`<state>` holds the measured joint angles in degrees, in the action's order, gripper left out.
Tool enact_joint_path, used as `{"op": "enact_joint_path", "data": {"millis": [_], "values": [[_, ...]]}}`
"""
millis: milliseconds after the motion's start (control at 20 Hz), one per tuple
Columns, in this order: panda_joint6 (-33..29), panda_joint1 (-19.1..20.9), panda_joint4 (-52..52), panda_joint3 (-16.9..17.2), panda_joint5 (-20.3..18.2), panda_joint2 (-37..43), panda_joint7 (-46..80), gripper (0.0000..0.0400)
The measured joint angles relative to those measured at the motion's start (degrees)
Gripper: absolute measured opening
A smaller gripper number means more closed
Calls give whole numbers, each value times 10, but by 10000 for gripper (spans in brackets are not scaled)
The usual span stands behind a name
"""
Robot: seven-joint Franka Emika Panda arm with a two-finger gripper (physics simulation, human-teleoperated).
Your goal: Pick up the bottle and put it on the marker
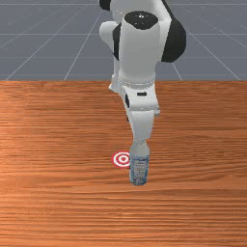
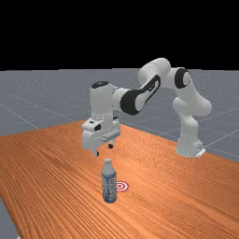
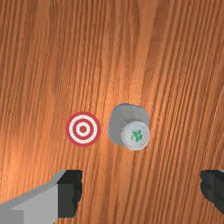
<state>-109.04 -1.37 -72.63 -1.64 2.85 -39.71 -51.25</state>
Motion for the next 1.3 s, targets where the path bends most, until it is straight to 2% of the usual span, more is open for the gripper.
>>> {"op": "enact_joint_path", "data": {"millis": [150,200,250,350,400,450,500,650,900,950,1050,1300], "values": [[4,-19,9,-6,4,-5,14,400],[13,-38,17,12,11,-9,93,400],[9,-37,15,8,5,-9,90,400],[55,-33,67,1,-8,-40,80,400],[45,-33,58,1,-7,-40,81,400],[-4,-35,10,6,-10,-20,109,400],[-8,-35,8,6,-10,-22,109,400],[-11,-28,0,16,-22,-20,147,400],[-9,-8,6,11,-11,-23,71,400],[26,-8,48,12,-13,-44,77,400],[43,-8,69,12,-13,-59,76,400],[7,-8,35,12,-13,-50,77,400]]}}
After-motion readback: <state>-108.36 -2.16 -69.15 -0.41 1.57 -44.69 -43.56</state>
